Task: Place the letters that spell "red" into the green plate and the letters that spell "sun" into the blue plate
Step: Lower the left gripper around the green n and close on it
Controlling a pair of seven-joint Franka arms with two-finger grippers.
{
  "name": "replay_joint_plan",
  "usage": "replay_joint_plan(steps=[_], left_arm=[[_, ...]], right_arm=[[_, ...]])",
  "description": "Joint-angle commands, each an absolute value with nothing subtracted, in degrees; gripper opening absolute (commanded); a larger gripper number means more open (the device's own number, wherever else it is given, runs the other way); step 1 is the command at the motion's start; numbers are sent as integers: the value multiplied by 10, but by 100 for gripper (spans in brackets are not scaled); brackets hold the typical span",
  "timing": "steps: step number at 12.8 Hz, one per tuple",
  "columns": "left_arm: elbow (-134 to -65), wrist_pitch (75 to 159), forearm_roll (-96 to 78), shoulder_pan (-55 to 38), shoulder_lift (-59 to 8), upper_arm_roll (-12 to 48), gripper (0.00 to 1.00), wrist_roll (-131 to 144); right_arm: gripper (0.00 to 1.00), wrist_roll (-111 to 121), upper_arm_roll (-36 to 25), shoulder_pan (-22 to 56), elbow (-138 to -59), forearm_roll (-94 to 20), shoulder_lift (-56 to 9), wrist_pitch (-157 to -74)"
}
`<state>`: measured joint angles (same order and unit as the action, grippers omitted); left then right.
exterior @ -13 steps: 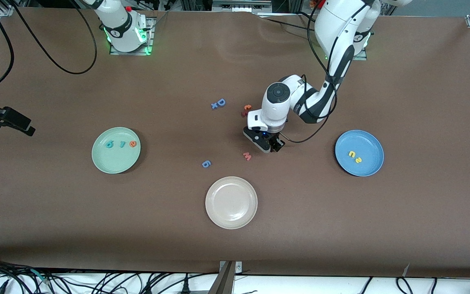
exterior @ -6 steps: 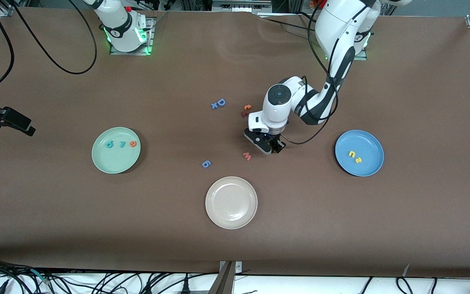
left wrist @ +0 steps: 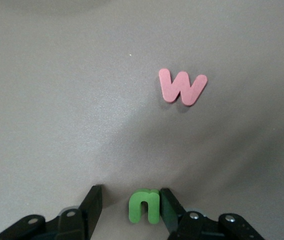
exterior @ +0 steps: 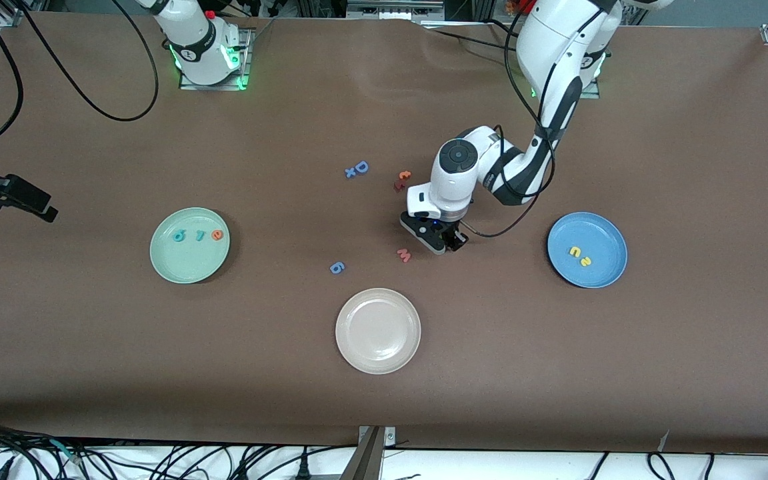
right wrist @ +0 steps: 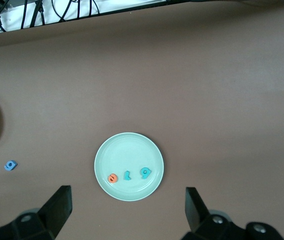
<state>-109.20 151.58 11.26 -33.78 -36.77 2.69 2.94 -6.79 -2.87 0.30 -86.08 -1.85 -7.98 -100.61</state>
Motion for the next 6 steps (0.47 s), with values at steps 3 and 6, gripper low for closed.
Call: replay_joint_plan(steps=[3,6], left_arm=[[-1072,1511,117,-333,-382,27,55,25],[-1072,1511,106,-333,-381,27,53,25]], right_arm=[[100,-73,-28,4,-865,6,-74,-1010],[100,-74,-28,4,-865,7,-74,-1005]])
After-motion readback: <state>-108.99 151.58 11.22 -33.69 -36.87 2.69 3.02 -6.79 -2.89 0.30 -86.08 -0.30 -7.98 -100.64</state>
